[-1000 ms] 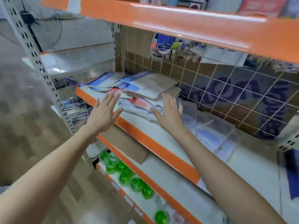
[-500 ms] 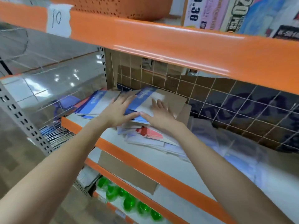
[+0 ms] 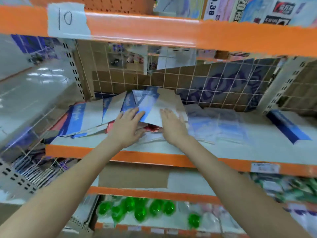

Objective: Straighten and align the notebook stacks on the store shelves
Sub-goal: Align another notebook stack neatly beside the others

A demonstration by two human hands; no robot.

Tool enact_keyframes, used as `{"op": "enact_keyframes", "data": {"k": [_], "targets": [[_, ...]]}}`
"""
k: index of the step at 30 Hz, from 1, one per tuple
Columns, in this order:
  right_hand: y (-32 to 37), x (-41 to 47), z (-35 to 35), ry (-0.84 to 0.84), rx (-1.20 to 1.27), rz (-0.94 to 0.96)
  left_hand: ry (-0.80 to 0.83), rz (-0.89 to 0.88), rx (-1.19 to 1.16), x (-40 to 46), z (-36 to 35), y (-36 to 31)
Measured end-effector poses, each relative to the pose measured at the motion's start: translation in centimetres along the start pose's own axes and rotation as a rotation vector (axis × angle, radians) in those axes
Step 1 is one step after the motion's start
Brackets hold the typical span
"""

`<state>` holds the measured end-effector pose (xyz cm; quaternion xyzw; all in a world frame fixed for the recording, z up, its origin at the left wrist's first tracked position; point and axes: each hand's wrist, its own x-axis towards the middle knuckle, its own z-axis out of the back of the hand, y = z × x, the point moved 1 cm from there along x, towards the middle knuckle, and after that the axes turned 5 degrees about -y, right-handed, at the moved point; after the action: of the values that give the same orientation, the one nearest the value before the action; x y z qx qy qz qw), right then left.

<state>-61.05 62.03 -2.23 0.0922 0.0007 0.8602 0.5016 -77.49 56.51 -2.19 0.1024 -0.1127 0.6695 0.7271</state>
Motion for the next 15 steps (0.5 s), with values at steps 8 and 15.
{"op": "enact_keyframes", "data": {"k": [8,15], "targets": [[0.7,-7.2,0.4,-0.130,0.043,-0.013,-0.255,-0.072,0.107,-2.6,1.1,-3.5],[-3.8,-12.7,2.5,-0.228,0.117,-0.080,-0.270,-0.192,0.050,-2.6,1.6,-9.3]]}}
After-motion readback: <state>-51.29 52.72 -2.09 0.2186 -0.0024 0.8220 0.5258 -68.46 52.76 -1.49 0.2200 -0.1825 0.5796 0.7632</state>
